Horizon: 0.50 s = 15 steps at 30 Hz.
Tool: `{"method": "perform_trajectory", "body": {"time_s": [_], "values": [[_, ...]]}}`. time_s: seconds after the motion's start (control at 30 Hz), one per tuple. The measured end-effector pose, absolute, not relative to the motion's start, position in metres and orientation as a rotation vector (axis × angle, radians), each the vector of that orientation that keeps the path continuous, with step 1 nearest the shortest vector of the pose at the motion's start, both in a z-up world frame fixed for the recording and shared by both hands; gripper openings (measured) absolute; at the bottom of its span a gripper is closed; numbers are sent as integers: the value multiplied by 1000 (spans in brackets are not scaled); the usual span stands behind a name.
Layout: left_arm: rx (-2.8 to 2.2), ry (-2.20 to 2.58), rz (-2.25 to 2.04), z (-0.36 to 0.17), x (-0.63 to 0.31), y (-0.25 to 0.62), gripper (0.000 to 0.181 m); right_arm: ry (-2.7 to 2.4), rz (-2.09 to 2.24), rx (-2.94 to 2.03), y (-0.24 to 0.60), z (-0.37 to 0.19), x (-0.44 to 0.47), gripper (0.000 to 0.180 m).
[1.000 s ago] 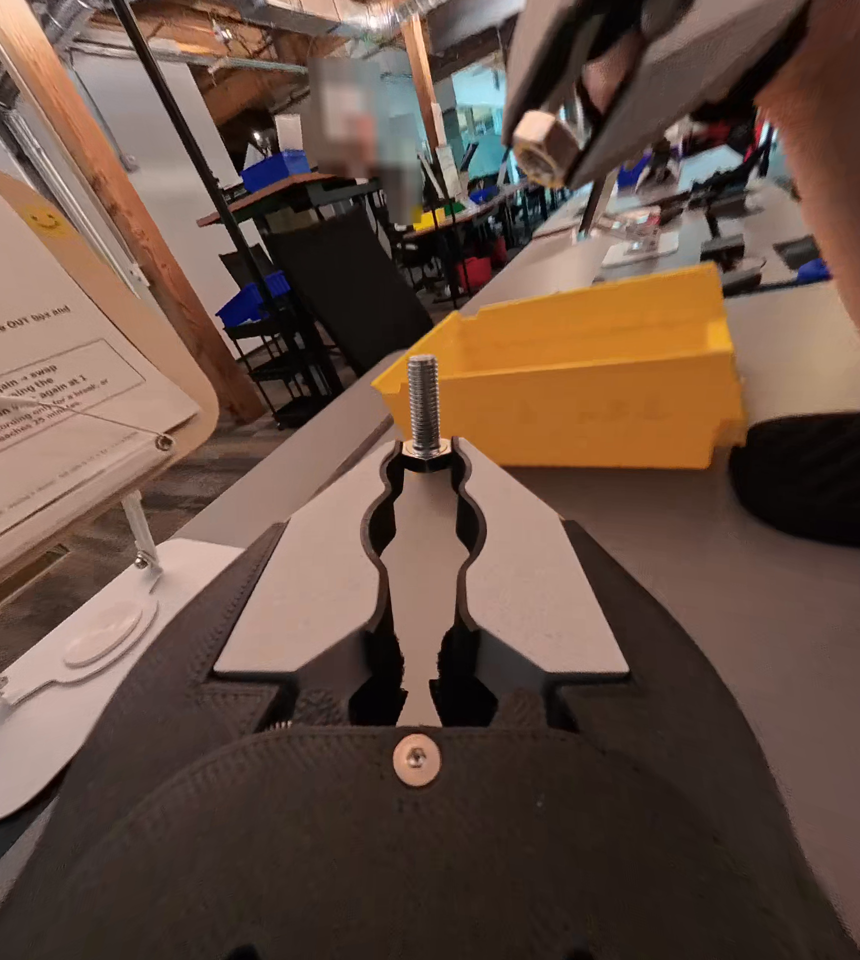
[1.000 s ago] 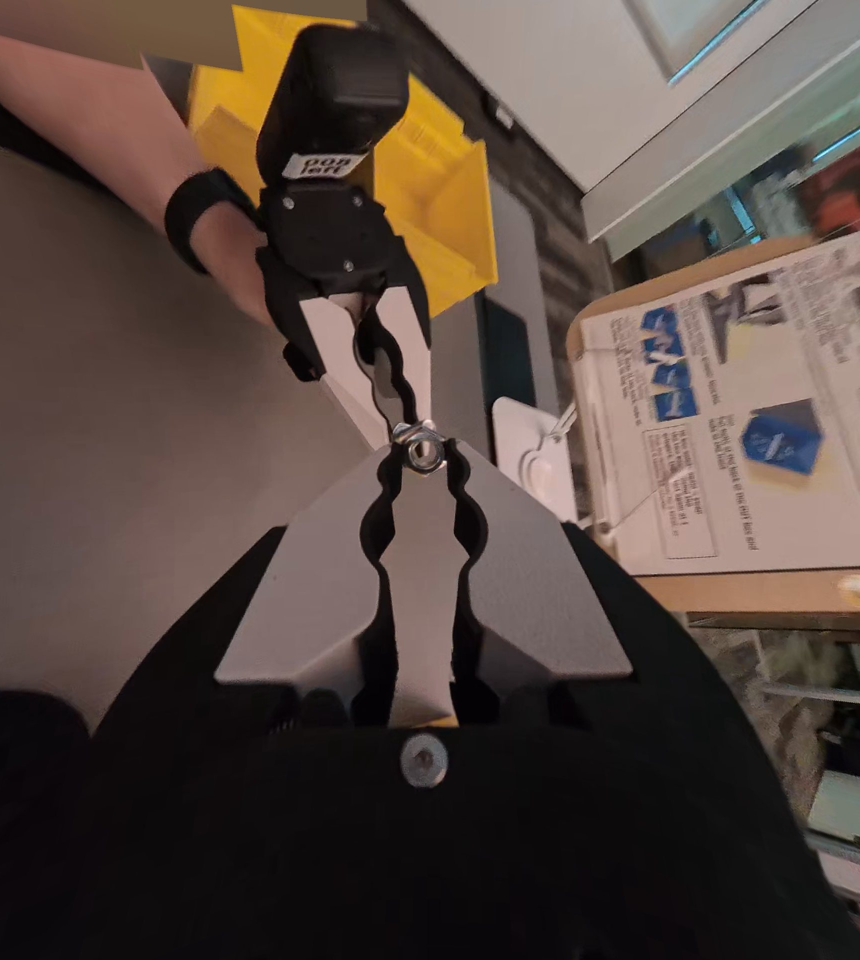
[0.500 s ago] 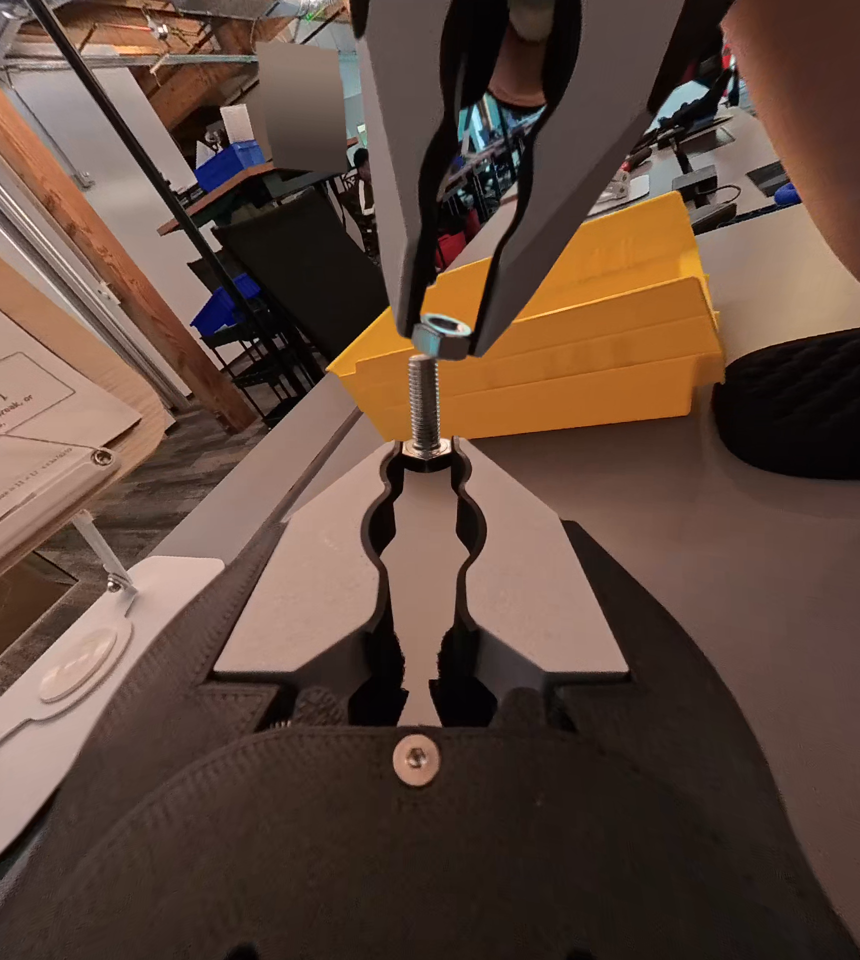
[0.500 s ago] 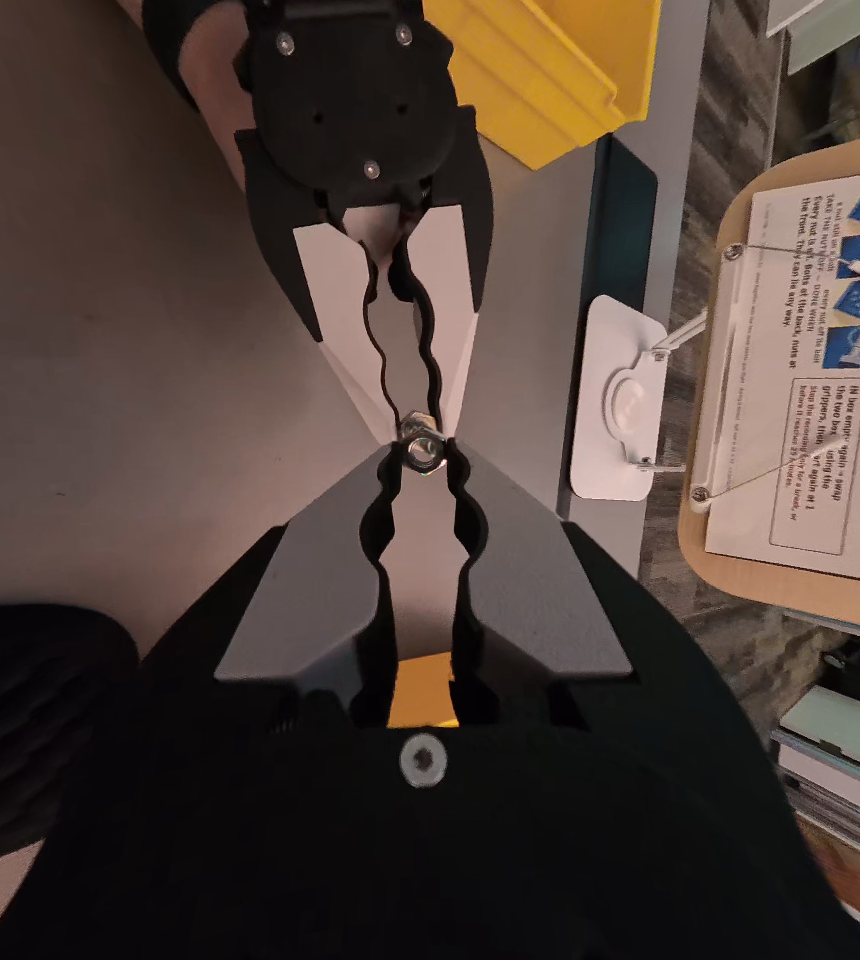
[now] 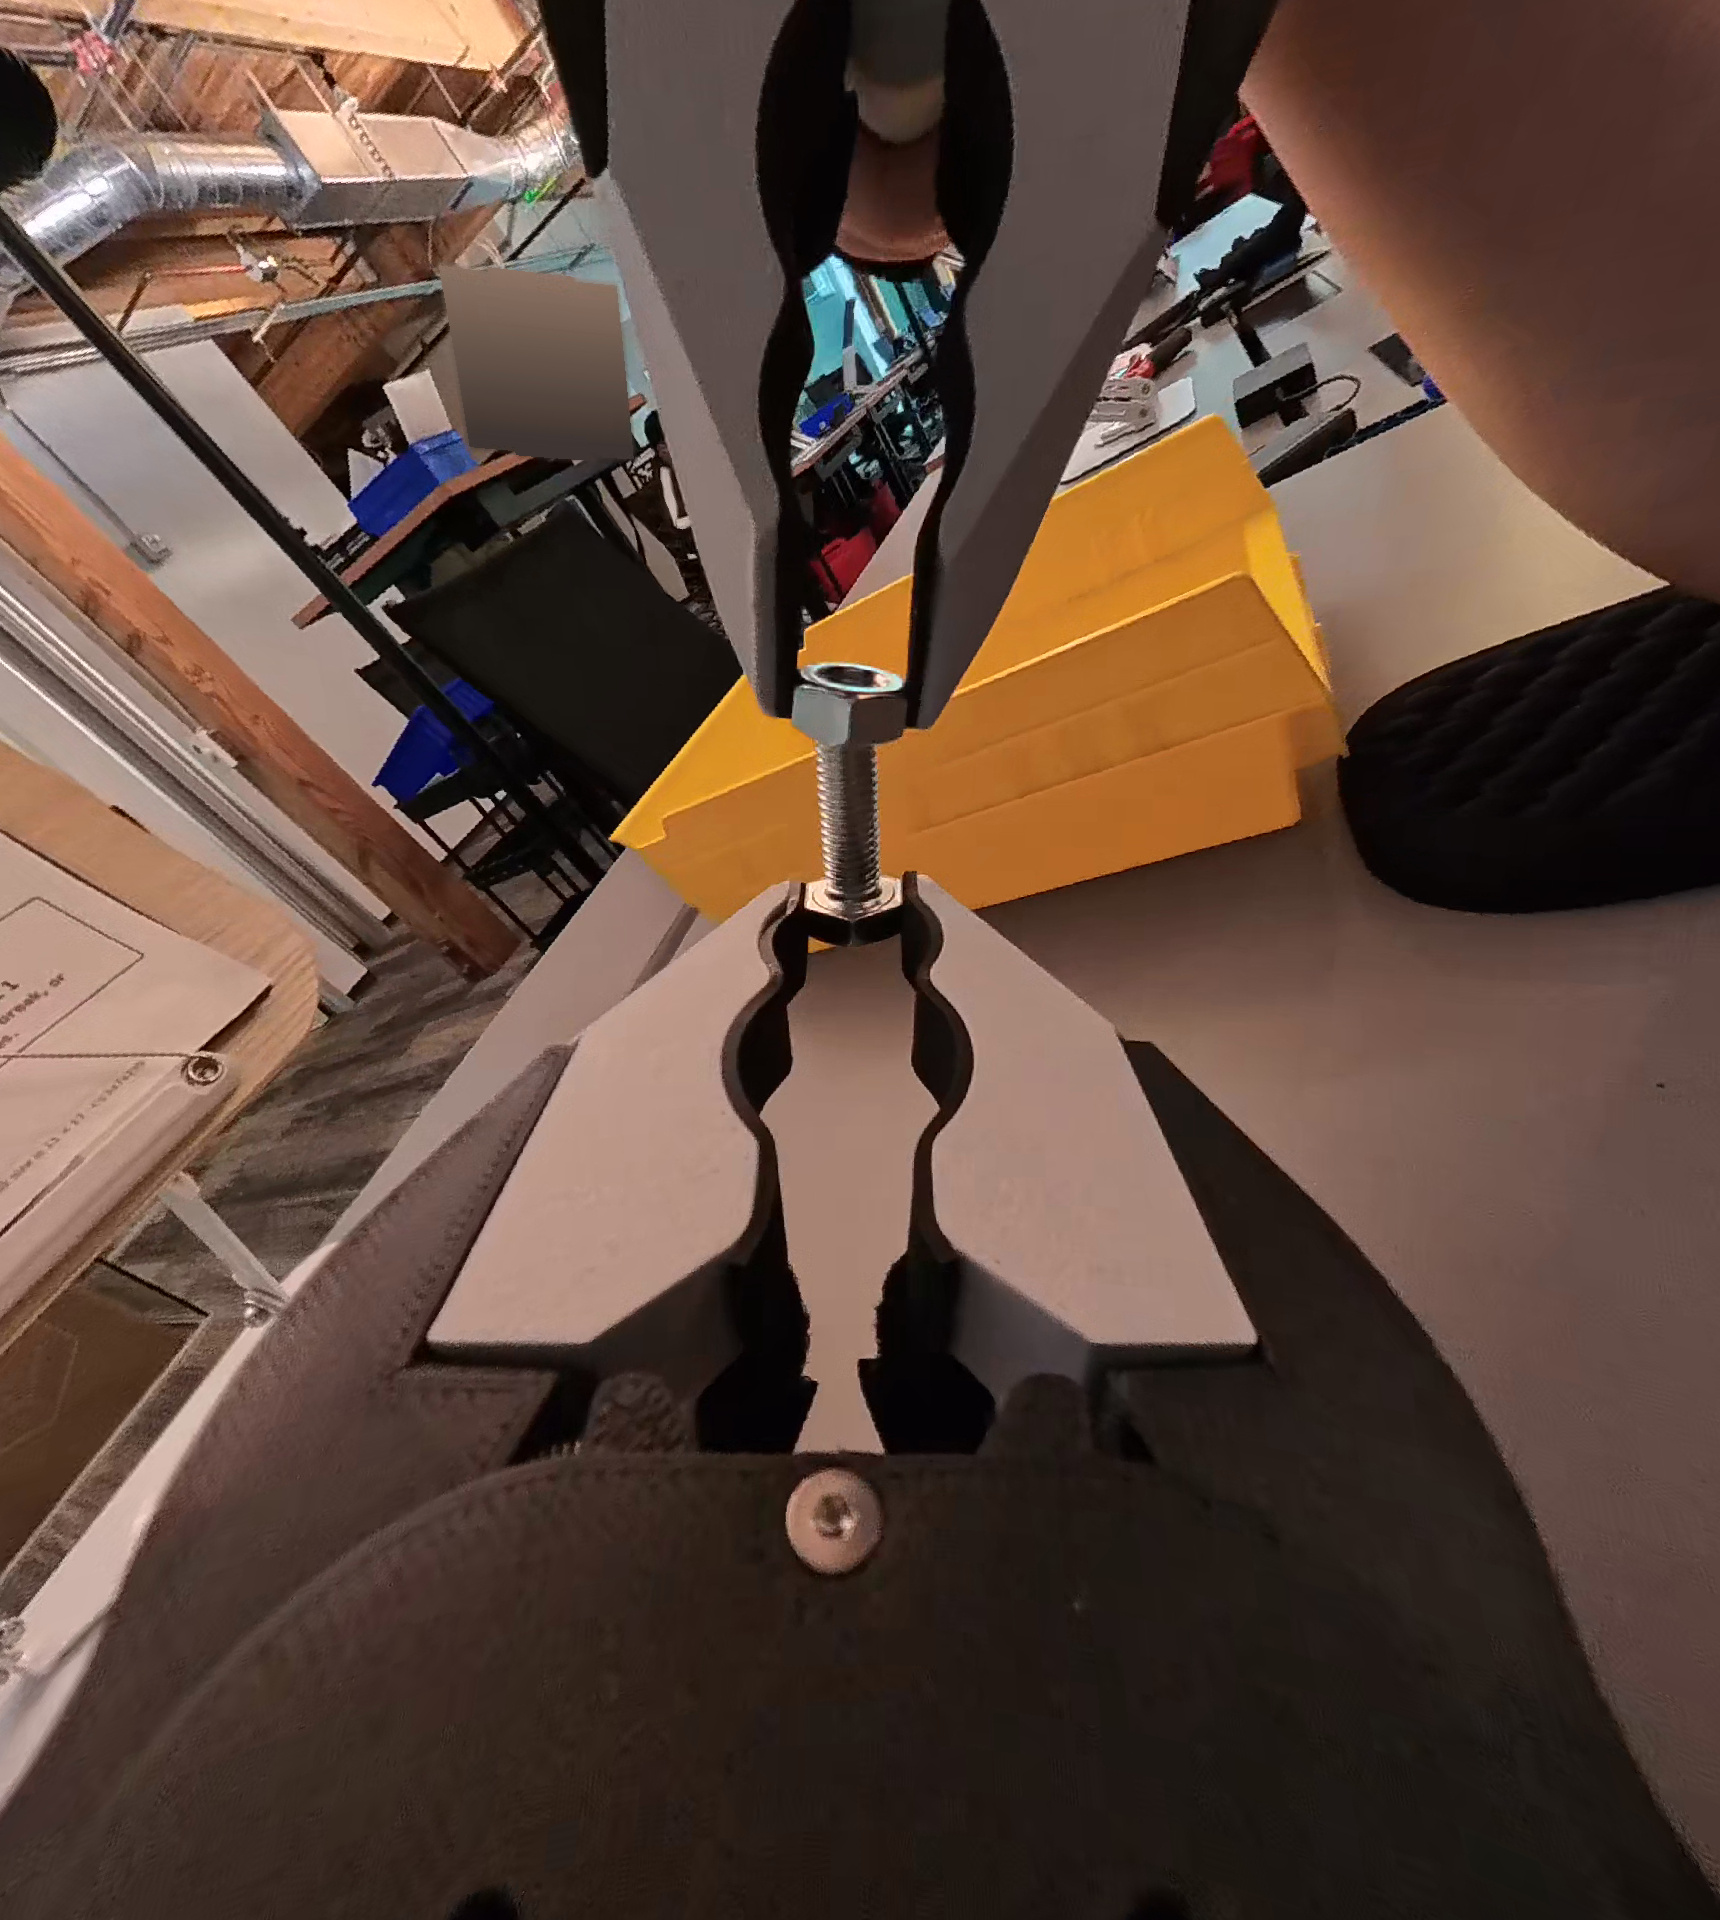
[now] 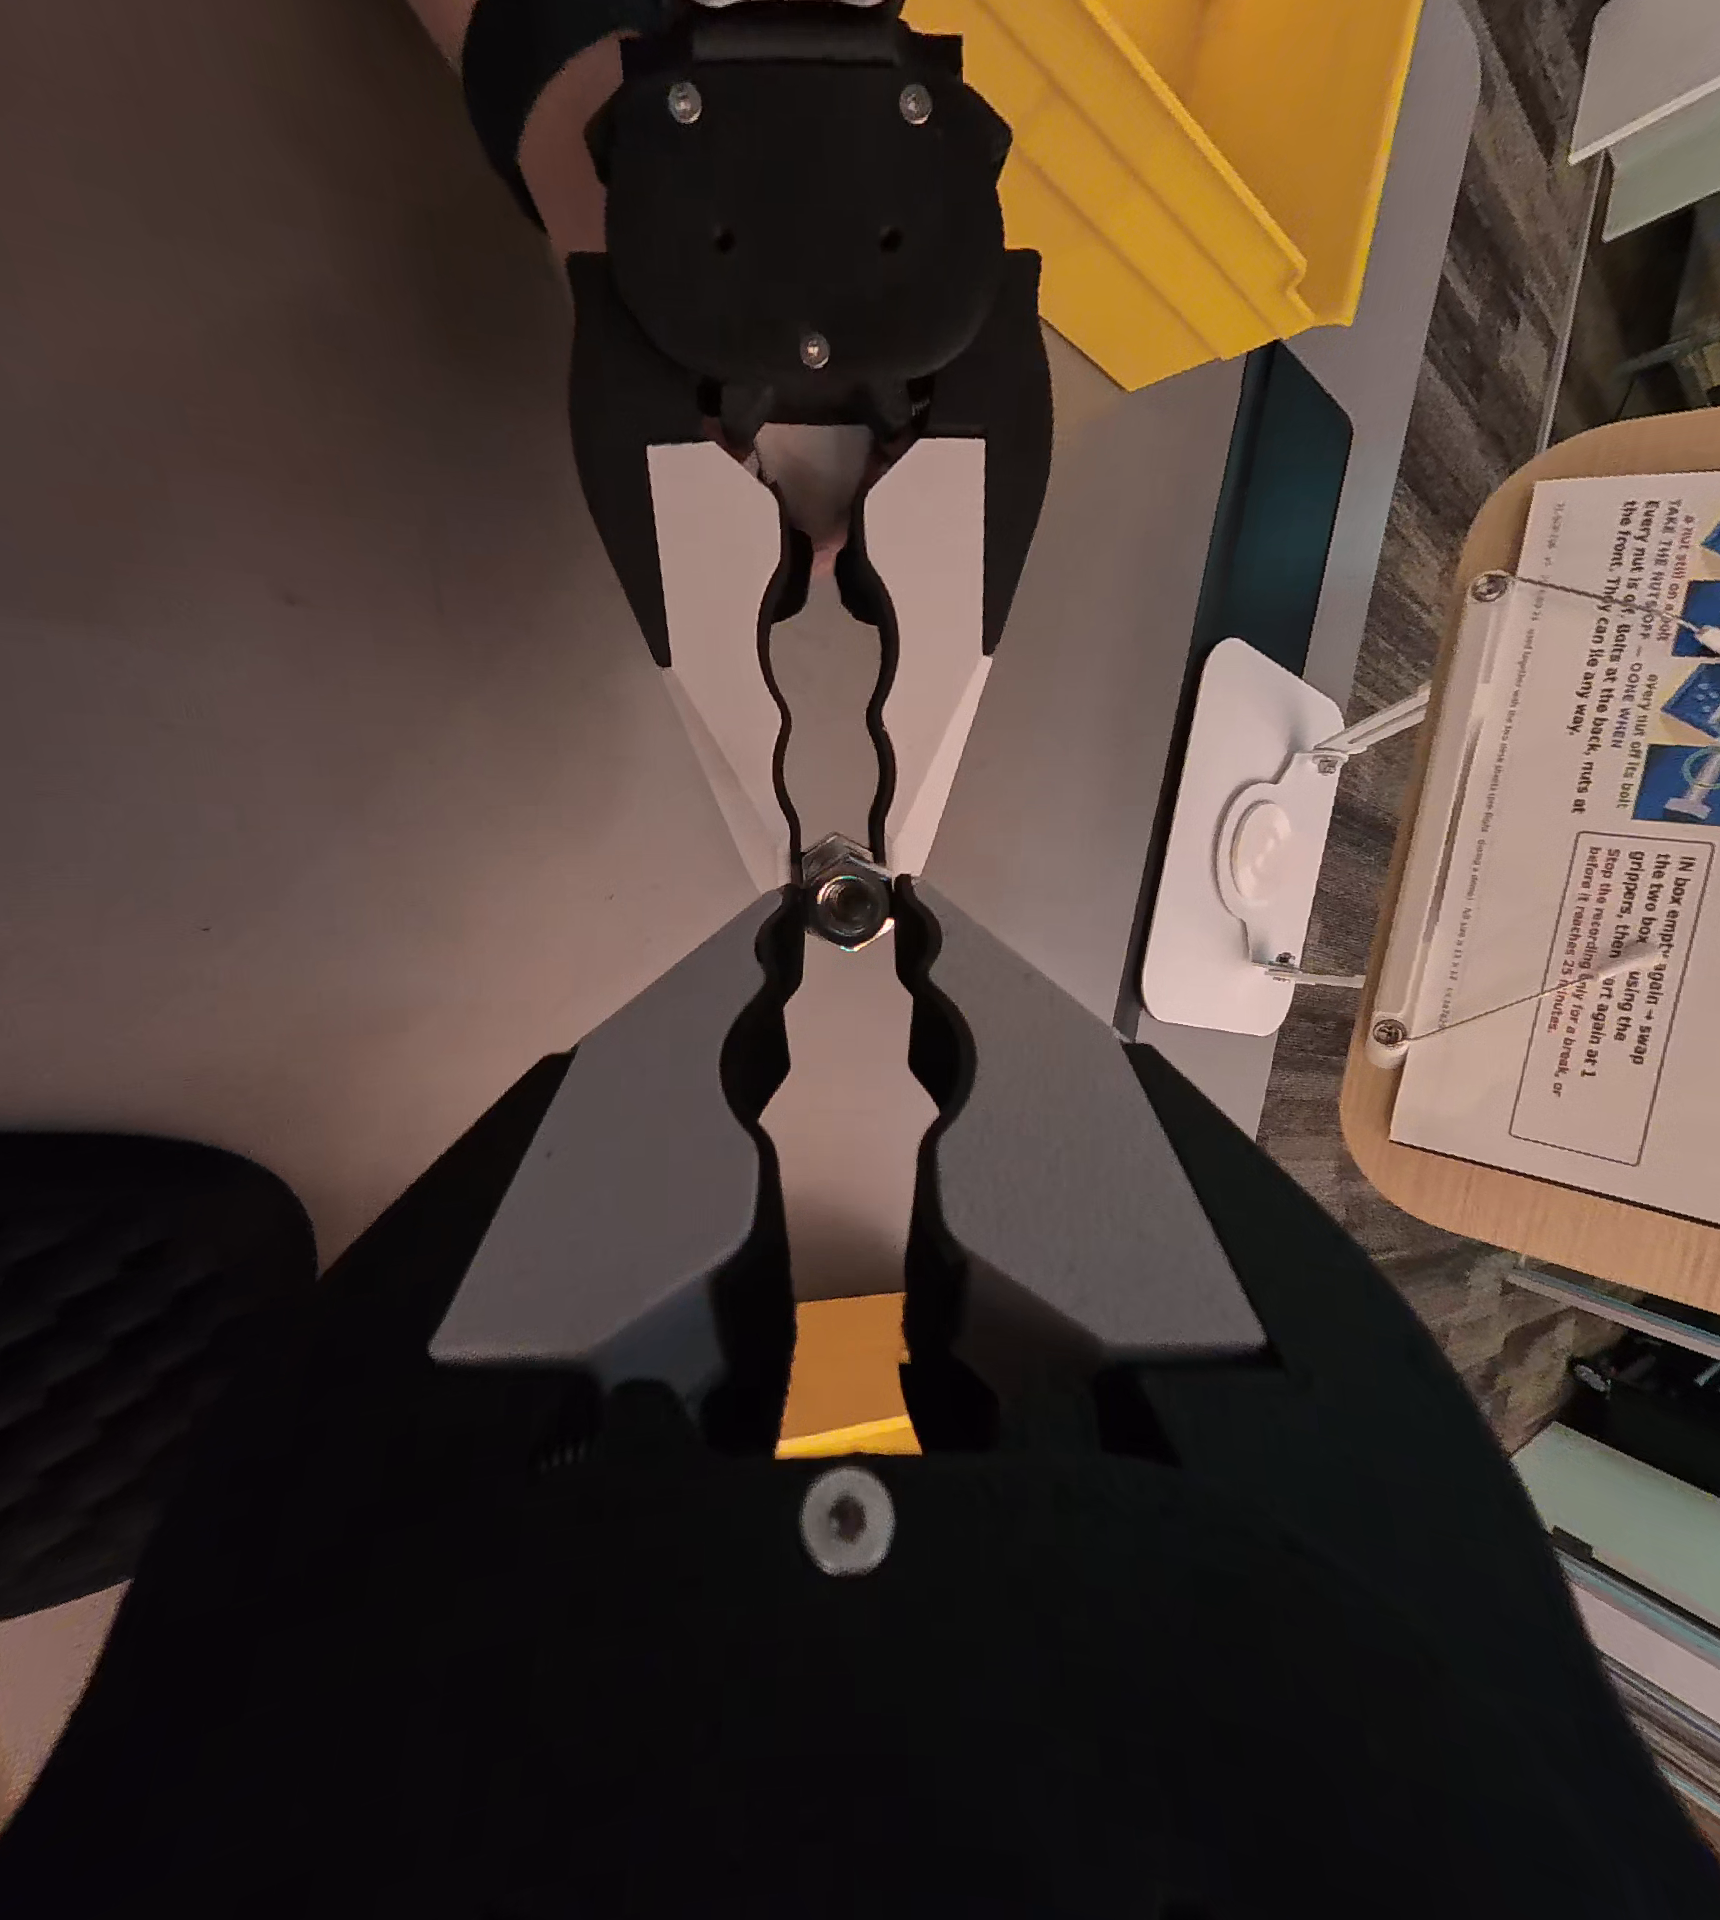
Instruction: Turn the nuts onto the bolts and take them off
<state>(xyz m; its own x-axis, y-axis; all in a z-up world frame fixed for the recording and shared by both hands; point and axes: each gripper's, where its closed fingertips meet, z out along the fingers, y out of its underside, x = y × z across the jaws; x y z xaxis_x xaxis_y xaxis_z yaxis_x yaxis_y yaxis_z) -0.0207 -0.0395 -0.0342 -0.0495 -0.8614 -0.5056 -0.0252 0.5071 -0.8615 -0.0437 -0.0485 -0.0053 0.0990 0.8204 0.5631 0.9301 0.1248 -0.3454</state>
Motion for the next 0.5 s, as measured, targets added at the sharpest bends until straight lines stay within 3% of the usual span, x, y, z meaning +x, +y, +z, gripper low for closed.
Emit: {"method": "perform_trajectory", "body": {"time_s": [0.5], "values": [[-710, 1535, -778, -35, -23, -52, 16, -1815, -198, -1637, -64, -7, -50, 17]]}}
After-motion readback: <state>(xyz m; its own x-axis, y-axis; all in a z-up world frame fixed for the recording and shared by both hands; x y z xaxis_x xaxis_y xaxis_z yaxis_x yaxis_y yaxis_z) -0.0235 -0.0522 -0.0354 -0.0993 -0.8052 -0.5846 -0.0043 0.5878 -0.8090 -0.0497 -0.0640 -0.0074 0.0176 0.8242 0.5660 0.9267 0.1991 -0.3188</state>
